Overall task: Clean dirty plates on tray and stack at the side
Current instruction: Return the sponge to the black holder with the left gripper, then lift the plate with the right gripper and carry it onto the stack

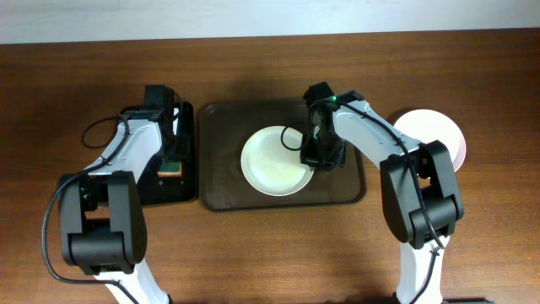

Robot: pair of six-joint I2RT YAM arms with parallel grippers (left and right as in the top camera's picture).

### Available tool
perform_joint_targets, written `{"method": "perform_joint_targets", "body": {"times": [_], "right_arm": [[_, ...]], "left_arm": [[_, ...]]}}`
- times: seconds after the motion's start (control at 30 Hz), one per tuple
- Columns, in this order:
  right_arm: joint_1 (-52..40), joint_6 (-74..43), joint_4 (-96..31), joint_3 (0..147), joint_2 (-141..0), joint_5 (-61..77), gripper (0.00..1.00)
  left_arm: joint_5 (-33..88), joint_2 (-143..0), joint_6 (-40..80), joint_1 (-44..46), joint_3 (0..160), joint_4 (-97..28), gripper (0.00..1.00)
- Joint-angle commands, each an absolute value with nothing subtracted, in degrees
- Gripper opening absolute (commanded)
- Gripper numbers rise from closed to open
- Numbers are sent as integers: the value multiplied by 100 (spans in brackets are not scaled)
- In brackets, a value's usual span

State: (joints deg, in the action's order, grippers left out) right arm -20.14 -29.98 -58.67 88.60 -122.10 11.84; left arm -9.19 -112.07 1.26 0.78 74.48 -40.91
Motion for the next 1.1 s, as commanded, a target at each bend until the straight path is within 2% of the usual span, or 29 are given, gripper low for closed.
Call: {"method": "perform_joint_targets", "body": {"times": [0.0, 0.03, 0.1, 0.17, 0.37, 0.4, 0.43, 0.47, 0.57, 0.6, 0.77, 0.83, 1.07], "right_arm": [[-2056, -2980, -5911, 8829, -12285, 1024, 4], [-2056, -2982, -5913, 8829, -12285, 1024, 4], [-2056, -2980, -5913, 8829, -12285, 1024, 4], [-2056, -2980, -5913, 8829, -12285, 1024, 4], [-2056, -2910, -5911, 8831, -12285, 1024, 4], [-2056, -2759, -5911, 8840, -12285, 1024, 4], [-2056, -2674, -5916, 8853, -12283, 1022, 4], [-2056, -2574, -5922, 8884, -12283, 1022, 4], [-2056, -2523, -6086, 9089, -12280, 819, 4], [-2056, -2438, -6139, 9174, -12272, 735, 4], [-2058, -2117, -6512, 9703, -12169, 21, 4], [-2060, -1968, -6733, 9957, -12099, -379, 4], [-2062, -1883, -7205, 10492, -11789, -1190, 4]], "left_arm": [[-607, -11157, 123, 47, 7505, -4117, 57], [-534, -11185, 123, 47, 7505, -4099, 54], [-534, -11225, 123, 47, 7505, -4106, 20], [-534, -11229, 123, 47, 7505, -4134, 0], [-534, -11192, 126, 47, 7518, -4226, 0], [-532, -11109, 126, 47, 7555, -4281, 3], [-532, -11045, 126, 47, 7575, -4294, 18], [-532, -10938, 126, 45, 7603, -4296, 38], [-532, -10641, 165, 47, 7634, -4300, 67], [-530, -10541, 204, 45, 7634, -4313, 73], [-530, -10346, 213, 45, 7634, -4477, 79], [-532, -10348, 213, 45, 7605, -4521, 86], [-530, -10348, 213, 47, 7605, -4532, 90]]}}
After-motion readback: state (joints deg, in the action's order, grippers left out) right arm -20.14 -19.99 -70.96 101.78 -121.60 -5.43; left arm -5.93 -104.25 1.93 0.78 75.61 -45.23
